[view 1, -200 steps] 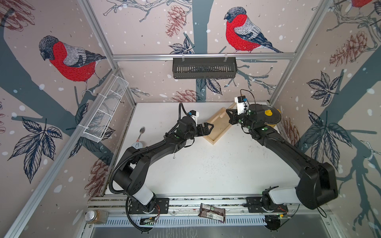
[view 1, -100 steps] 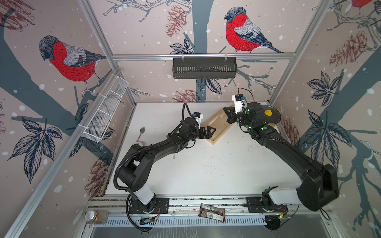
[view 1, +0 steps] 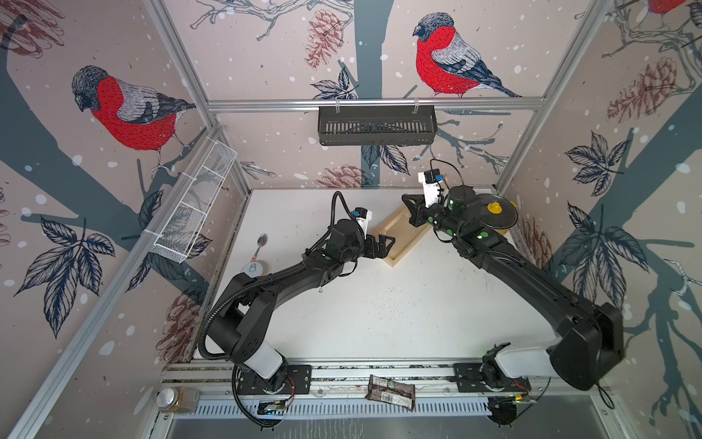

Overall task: Take the necklace off the jewelry display stand
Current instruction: Take off the necklace from the stand.

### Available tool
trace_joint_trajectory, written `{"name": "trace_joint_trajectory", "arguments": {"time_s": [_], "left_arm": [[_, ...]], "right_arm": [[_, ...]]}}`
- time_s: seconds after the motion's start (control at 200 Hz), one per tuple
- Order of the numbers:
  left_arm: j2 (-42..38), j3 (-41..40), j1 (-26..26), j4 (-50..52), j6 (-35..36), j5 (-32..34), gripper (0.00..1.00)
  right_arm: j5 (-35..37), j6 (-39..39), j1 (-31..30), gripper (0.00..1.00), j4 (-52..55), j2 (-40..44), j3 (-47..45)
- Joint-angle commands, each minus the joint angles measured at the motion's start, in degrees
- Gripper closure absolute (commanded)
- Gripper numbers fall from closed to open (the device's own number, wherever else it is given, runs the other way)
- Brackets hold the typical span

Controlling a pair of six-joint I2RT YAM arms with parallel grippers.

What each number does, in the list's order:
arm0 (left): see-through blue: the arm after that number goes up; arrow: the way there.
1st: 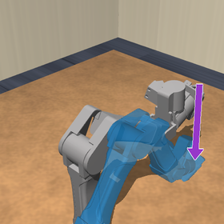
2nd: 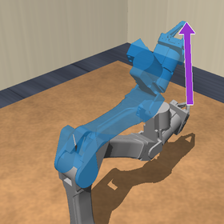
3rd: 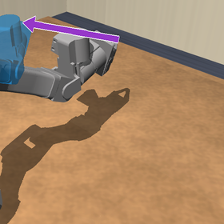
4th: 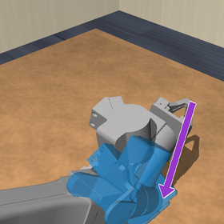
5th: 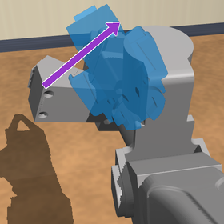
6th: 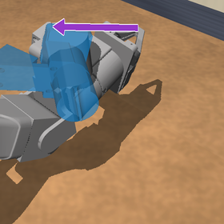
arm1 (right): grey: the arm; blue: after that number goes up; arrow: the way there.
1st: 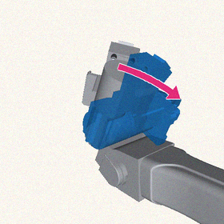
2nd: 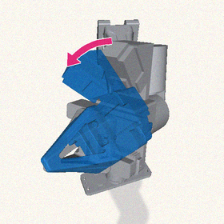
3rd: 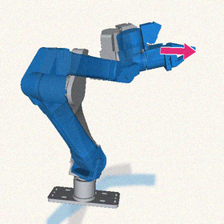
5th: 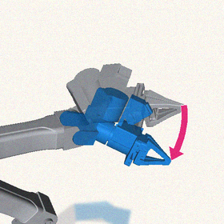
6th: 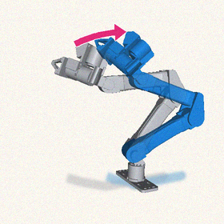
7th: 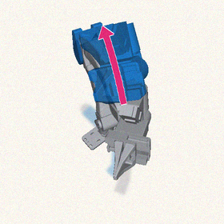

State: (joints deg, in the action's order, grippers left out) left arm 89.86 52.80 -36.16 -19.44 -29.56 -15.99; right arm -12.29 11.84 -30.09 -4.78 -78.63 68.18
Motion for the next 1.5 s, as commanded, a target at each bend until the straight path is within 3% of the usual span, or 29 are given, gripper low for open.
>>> {"name": "trace_joint_trajectory", "arguments": {"time_s": [0.0, 0.32, 0.505, 1.261, 1.491], "left_arm": [[-1.4, -1.2, -0.2, -3.9, 1.3, 3.2, 0.03], [-5.9, -5.8, -2.2, -8.6, 2.8, 13.4, 0.03], [-8.1, -8.0, -2.2, -10.9, 2.5, 15.9, 0.04], [-9.0, -3.9, -2.2, -11.6, 7.3, 14.1, 0.10], [-8.7, -3.9, -2.2, -12.4, 8.2, 13.0, 0.18]], "right_arm": [[2.3, 0.2, -1.3, 0.96, 0.2, 0.0, 1.5], [5.9, 0.6, -6.0, 0.96, 1.9, -1.0, 5.2], [7.3, 0.5, -8.3, 0.96, 2.2, -1.4, 7.1], [8.8, -0.5, -13.1, 0.96, 3.5, -1.9, 12.4], [9.1, -0.8, -13.9, 0.96, 3.9, -1.1, 13.0]]}}
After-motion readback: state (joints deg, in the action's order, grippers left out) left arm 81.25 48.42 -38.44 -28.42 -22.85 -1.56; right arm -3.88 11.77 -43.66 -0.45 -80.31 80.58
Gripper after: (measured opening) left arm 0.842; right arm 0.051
